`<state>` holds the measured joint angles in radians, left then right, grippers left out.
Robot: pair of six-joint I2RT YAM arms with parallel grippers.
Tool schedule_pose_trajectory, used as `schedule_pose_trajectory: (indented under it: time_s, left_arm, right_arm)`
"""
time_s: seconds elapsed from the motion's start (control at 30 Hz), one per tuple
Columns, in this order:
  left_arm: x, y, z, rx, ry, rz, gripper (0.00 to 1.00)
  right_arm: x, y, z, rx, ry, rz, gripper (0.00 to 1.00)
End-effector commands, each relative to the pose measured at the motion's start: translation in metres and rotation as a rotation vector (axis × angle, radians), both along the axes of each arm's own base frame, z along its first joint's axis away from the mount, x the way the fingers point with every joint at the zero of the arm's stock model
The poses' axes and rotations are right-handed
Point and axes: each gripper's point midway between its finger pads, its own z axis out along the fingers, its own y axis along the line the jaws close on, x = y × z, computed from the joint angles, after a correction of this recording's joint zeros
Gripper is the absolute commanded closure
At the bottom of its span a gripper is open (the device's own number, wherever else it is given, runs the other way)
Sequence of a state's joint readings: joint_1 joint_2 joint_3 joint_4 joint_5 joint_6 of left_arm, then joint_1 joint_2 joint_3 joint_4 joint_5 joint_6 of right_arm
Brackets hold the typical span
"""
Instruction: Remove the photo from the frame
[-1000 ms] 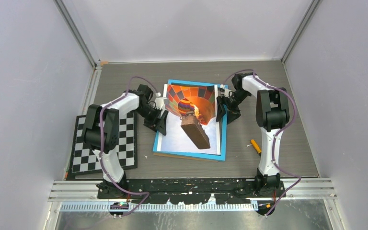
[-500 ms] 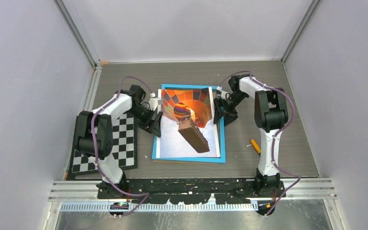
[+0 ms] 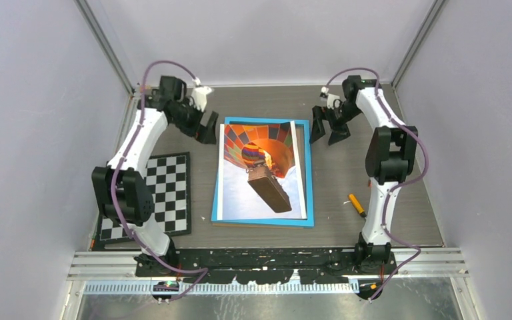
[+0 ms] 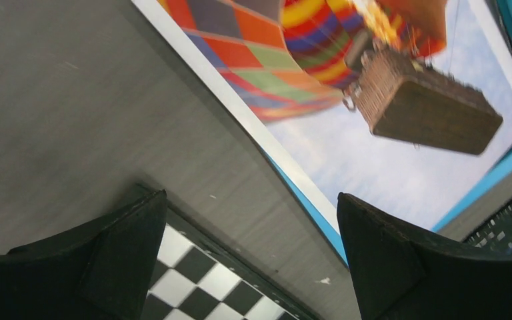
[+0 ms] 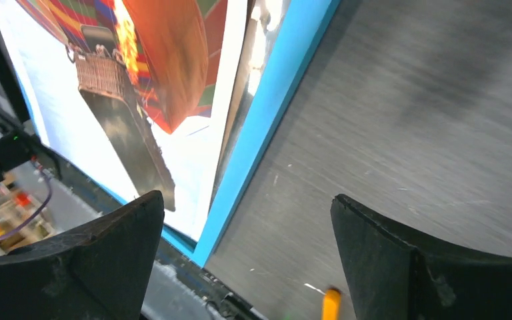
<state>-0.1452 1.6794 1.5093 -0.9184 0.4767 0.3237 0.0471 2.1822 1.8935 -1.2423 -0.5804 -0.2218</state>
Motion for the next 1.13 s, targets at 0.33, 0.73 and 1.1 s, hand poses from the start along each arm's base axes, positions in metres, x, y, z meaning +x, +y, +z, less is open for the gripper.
schedule_pose_trajectory:
  time_s: [0.33, 0.73, 1.1]
  left_arm:
    - [0.087, 0.111, 0.116, 0.001, -0.144, 0.403, 0.00]
    - [0.038, 0.124, -0.001, -0.003, 0.129, 0.615, 0.00]
    - [0.026, 0.120, -0.020, -0.028, 0.167, 0.660, 0.00]
  right_arm:
    - [0.064, -0.108, 0.157, -0.051, -0.644, -0.506, 0.00]
    - [-0.010, -0.127, 0.039, -0.099, -0.235, -0.568, 0.00]
    - [-0.021, -0.111, 0.022, -0.056, -0.189, -0.545, 0.00]
